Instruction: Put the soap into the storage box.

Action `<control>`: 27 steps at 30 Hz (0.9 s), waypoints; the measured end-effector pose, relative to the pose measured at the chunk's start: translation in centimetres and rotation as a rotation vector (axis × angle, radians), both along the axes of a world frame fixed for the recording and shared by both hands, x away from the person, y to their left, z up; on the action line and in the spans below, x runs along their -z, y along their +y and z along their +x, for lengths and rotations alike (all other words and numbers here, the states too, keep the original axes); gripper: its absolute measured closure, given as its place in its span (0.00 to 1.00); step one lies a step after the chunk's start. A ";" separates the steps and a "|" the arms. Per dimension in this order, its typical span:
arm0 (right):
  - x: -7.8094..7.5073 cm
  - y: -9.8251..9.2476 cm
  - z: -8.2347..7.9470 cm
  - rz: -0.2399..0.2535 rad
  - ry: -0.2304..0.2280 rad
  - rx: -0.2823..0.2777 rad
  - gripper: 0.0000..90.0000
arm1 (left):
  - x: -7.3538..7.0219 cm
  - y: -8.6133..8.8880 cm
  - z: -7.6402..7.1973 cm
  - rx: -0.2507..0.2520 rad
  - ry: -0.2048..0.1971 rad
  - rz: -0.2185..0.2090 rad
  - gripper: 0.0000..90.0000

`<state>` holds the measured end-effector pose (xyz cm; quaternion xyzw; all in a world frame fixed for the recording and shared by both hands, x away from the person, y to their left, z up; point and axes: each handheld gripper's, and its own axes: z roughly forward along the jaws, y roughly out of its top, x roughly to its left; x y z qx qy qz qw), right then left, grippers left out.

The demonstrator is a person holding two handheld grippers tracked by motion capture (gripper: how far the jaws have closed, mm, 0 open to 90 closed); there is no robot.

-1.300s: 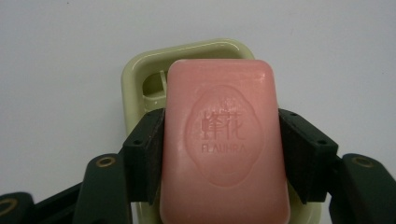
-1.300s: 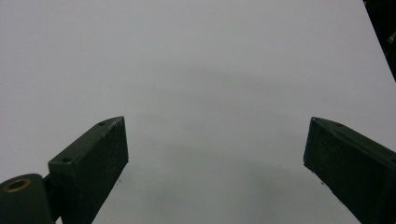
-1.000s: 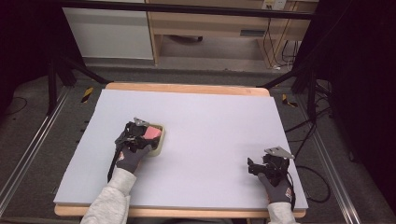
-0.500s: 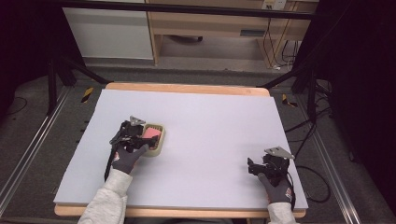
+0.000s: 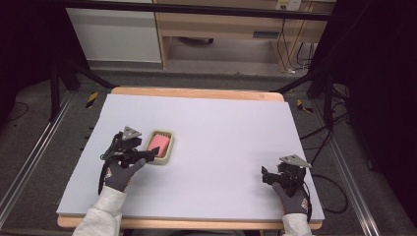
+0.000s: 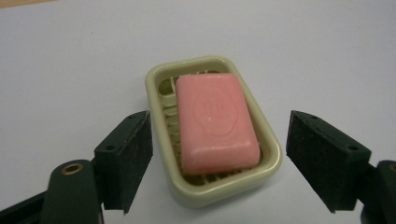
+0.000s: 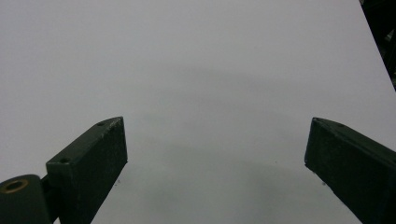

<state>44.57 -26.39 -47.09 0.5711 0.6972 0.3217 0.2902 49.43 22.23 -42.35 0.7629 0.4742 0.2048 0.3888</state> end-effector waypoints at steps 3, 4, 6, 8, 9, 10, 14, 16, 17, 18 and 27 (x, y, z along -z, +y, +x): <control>0.0 0.0 0.0 0.004 0.000 0.004 0.07 | 0.2 1.1 -0.8 -0.008 -0.003 -0.005 0.24; 0.0 0.0 -0.1 0.002 -0.001 0.004 0.07 | 0.3 1.4 -1.0 -0.009 -0.005 -0.004 0.24; 0.0 -0.2 -0.1 -0.002 -0.001 0.003 0.07 | 0.5 1.9 -1.5 -0.014 -0.008 -0.007 0.24; 0.0 -0.2 -0.1 0.001 0.000 0.008 0.07 | 0.6 2.3 -2.0 -0.019 -0.013 -0.008 0.24; 0.0 -0.2 -0.1 0.000 0.000 0.008 0.07 | 0.7 2.5 -2.2 -0.022 -0.015 -0.010 0.24; 0.0 -0.3 -0.1 -0.001 -0.002 0.006 0.07 | 0.7 2.7 -2.3 -0.024 -0.017 -0.009 0.24; 0.1 -0.5 -0.2 0.004 0.005 0.005 0.06 | 1.4 3.5 -2.9 -0.044 -0.014 -0.011 0.24; 0.1 -0.6 -0.3 0.004 0.010 0.012 0.06 | 1.8 3.9 -3.1 -0.056 -0.005 -0.009 0.24; 0.1 -0.6 -0.3 0.003 0.010 0.011 0.06 | 2.0 4.2 -3.1 -0.064 -0.002 -0.003 0.24; 0.1 -0.7 -0.3 -0.001 0.010 0.010 0.06 | 2.3 4.5 -3.2 -0.070 0.004 0.002 0.25; 0.2 -1.0 -0.5 -0.010 0.018 0.023 0.06 | 3.6 6.5 -4.0 -0.113 0.029 0.044 0.27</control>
